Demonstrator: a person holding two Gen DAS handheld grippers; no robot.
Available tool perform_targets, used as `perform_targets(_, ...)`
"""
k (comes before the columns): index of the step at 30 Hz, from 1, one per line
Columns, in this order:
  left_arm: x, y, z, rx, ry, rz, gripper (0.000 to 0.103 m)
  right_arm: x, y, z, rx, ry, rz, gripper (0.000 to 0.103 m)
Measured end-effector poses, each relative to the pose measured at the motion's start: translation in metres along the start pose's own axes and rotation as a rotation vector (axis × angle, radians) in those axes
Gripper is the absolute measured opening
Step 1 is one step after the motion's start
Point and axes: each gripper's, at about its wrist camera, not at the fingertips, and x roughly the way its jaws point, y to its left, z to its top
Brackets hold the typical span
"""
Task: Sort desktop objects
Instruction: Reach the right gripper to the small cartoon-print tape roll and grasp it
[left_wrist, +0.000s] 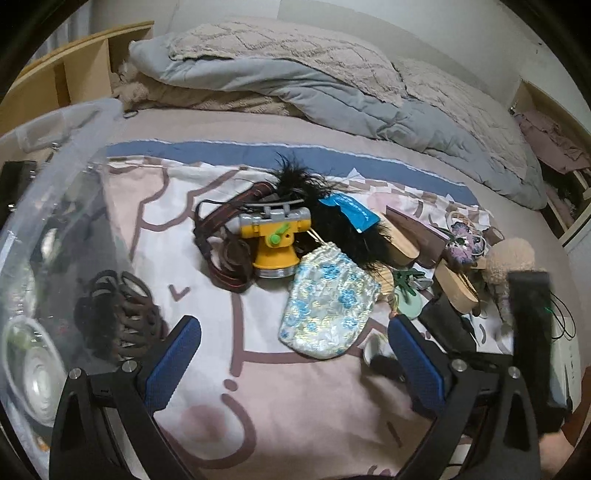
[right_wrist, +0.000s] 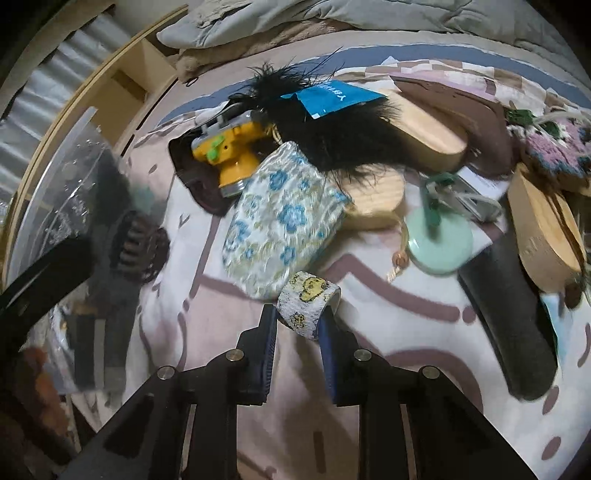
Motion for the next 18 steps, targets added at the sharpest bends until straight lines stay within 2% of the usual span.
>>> perform_targets(6, 0.03, -0.013, 0.002, -0.017, 0.06, -0.01, 0.093, -0.029, -0.014, -0.011, 0.0, -0.02, 0.022, 0.024)
perform_targets(12, 0.058, -0.022, 0.001, 0.02, 0.11, 0.017, 0.092, -0.048, -0.034, -0.02, 0.036, -0.035, 0.052, 0.024)
perform_targets(18, 0.084, -0.013, -0.002, -0.01, 0.178, 0.021, 0.095, -0.059, -0.048, -0.027, 0.059, -0.041, 0.064, 0.024)
